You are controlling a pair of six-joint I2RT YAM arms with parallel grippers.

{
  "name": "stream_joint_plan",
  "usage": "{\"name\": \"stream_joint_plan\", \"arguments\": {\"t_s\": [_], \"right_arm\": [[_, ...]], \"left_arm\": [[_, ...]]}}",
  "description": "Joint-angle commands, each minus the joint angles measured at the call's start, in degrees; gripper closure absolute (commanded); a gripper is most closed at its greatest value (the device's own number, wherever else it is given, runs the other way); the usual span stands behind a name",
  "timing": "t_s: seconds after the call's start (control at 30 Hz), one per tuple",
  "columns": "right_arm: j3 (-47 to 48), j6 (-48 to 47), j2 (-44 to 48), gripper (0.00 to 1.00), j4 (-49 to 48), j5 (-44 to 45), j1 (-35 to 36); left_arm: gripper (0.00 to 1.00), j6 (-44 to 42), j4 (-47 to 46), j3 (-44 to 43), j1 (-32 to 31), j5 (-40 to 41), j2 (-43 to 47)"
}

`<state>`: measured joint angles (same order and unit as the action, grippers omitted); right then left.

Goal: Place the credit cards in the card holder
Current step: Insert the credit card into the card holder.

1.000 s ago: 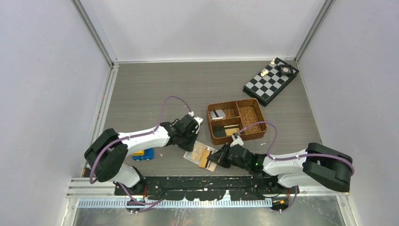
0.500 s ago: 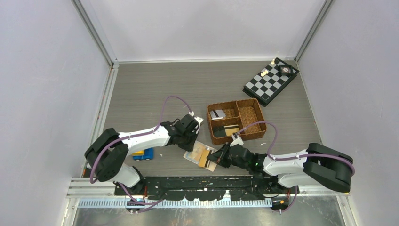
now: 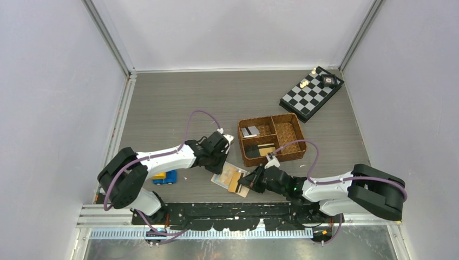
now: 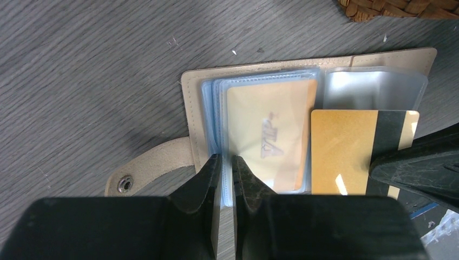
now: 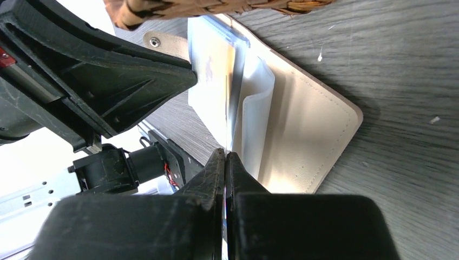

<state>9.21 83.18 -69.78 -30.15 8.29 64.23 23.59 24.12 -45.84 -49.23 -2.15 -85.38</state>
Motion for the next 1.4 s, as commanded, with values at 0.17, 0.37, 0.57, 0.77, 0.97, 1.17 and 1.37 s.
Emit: {"name": "stream_joint_plan", "arguments": {"t_s": [0.17,0.37,0.57,0.77,0.97,1.17,1.37], "right_arm": [[0.19,0.63,-2.71,0.99,-4.83,1.53,0.0],[-0.14,1.62,-3.66,0.99,-4.87,2.26,0.02],[-0.95,4.92,-4.48,0.99,-2.71,3.57,0.01],[-0.95,6.05,-4.4,1.0,-0.52,4.73,0.01],[-1.04,7.03,-4.78,1.0,0.35,6.07,0.0],[-0.89,7.59,-6.12,1.0,-0.08,6.8,-0.07],[-0.86,7.57,-8.34,0.99,-1.88,7.07,-0.32]], "left_arm": [[0.88,-0.92,0.23,1.2,0.1,4.62,-3.2],[0.88,-1.01,0.25,1.23,0.1,4.62,-3.05],[0.88,-0.92,0.3,1.28,0.07,4.65,-3.03],[0.88,-0.92,0.34,1.28,0.1,4.61,-2.96],[0.88,-0.92,0.34,1.28,0.04,4.53,-3.04],[0.88,-0.92,0.34,1.2,0.1,4.45,-3.05],[0.88,-0.92,0.37,1.28,0.1,4.47,-3.06]]}}
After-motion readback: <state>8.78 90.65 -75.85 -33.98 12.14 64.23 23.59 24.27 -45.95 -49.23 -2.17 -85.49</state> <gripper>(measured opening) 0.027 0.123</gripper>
